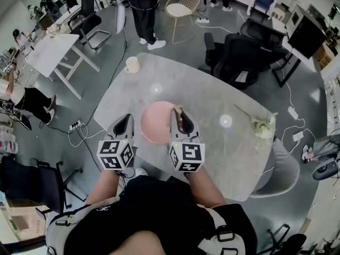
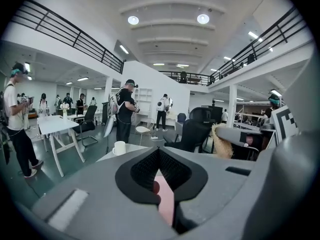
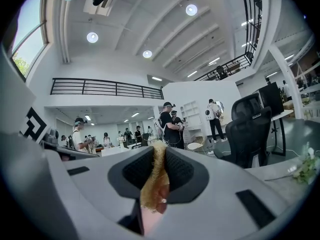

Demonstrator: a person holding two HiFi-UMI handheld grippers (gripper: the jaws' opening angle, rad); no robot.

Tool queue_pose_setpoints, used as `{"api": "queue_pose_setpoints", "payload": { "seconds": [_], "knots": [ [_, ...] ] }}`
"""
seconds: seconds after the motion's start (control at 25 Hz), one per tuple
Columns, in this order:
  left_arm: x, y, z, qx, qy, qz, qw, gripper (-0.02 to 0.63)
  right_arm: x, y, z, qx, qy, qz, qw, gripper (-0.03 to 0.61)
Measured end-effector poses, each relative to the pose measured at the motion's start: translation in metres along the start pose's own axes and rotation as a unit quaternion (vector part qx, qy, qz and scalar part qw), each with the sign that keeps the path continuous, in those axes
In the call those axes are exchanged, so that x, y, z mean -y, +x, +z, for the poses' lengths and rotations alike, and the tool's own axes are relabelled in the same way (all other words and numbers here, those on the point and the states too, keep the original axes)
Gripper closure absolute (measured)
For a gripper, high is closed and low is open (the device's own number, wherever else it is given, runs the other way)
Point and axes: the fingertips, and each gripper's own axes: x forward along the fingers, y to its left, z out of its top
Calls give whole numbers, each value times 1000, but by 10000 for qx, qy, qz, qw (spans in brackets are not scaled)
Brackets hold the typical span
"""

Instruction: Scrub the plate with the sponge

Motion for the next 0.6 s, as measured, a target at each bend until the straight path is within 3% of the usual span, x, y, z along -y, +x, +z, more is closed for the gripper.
{"api": "queue_pose_setpoints", "payload": {
  "seconds": [0.6],
  "knots": [
    [-61,86,-6,-501,422,-1193,9907,607,-20,36,5,185,-77,-1336,9908,514]
  ]
}}
